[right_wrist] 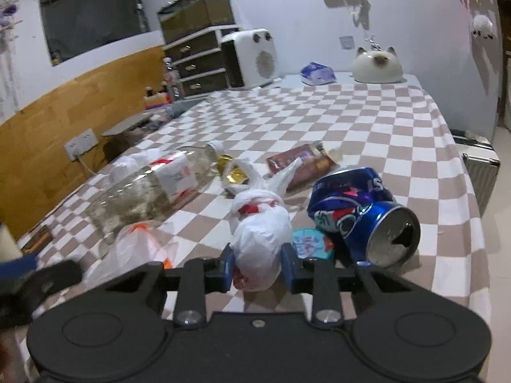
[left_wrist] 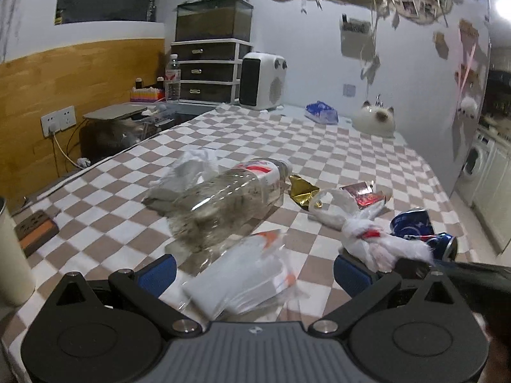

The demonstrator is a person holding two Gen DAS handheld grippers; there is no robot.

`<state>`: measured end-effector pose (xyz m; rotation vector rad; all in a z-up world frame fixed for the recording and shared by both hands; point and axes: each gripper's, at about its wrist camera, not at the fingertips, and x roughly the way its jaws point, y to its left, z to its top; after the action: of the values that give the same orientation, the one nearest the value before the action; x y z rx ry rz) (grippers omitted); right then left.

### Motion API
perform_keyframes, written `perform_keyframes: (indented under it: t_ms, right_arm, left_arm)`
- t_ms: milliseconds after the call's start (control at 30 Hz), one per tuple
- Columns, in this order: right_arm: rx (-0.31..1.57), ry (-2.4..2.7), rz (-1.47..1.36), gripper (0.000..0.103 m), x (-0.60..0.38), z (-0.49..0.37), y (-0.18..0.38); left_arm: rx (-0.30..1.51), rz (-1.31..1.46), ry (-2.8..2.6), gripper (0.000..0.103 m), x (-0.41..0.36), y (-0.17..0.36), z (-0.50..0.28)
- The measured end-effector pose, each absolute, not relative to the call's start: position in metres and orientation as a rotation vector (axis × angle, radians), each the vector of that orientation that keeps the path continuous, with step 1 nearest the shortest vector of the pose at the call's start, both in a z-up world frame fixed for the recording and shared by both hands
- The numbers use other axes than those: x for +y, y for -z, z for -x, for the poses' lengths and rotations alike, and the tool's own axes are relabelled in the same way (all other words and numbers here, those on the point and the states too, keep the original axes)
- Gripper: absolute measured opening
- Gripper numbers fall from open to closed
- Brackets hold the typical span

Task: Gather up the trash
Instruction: 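Grasp the white plastic bag with the right gripper while the left gripper grasps the clear plastic bag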

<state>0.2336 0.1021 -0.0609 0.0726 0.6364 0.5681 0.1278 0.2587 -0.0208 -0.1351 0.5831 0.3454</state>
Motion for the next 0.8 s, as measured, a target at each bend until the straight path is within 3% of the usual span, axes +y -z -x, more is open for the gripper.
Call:
perform_keyframes:
  t_ms: [167,433,500,800]
  right_arm:
    - [0.625,-0.584,-0.049,0.023,0.086,-0.213,0.057]
    - [0.659,-0.599,-0.055,0.022,0.06,-0.178,0.056]
    - [0.675,-0.602,-0.057,0.022,0.051,-0.167,0.055]
    - [0.695,-0.61,-0.079,0.022,0.014,-0.122,0.049]
  left_arm:
    - [0.627,0.042,-0.409,0.1,0.248,0.03,-0.161]
    - [0.71,0.003,-0.442,0.059,0.25,0.052,-0.169]
    - [0.709,0.002,-0.428,0.057,0.252,0.054,-0.159]
    - [0.648,-0.032,-0.382,0.03,0.251,0.046,-0.1]
